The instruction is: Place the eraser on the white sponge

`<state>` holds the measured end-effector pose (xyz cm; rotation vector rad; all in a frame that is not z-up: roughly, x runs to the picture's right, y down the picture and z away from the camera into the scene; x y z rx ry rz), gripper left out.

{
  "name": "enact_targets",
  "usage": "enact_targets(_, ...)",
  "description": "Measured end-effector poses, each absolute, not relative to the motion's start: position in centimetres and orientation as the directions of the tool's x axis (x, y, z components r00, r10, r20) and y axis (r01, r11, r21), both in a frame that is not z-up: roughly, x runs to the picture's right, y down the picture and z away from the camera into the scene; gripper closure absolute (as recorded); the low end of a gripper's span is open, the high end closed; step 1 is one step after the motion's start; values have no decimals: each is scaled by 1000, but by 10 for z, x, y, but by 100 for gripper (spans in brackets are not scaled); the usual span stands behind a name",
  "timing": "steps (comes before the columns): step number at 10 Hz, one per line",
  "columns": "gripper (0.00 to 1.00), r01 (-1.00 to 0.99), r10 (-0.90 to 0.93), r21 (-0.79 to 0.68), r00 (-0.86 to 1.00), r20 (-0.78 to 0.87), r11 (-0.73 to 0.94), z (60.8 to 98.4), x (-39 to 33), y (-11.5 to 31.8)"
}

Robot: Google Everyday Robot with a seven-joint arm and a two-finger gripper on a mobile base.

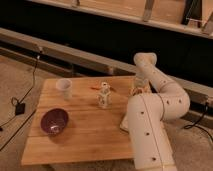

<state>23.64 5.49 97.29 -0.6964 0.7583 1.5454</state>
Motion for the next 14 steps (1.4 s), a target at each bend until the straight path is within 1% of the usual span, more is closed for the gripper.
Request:
enact_targets(2,35,-995,598,76,-99,-795,-64,975,235,57)
enact_targets(3,37,-995,597,74,-98,-796,-65,975,235,58)
enact_targets(5,55,-995,595,70,-97,-798,-69,976,233,58)
enact_targets(6,66,-995,595,68,-98,-798,-72,976,233,58)
enact_targets(7,75,-995,595,67,-98,-798,-74,976,232,58)
enact_targets(8,90,-995,596,65,-97,-797,-76,977,232,58)
enact_targets(9,96,-995,596,65,-97,-797,-76,977,231,57)
enact_targets(10,100,-995,598,64,-97,-796,-77,977,231,56)
enact_targets(14,100,-997,616,35,-66,-785,-62,965,232,46)
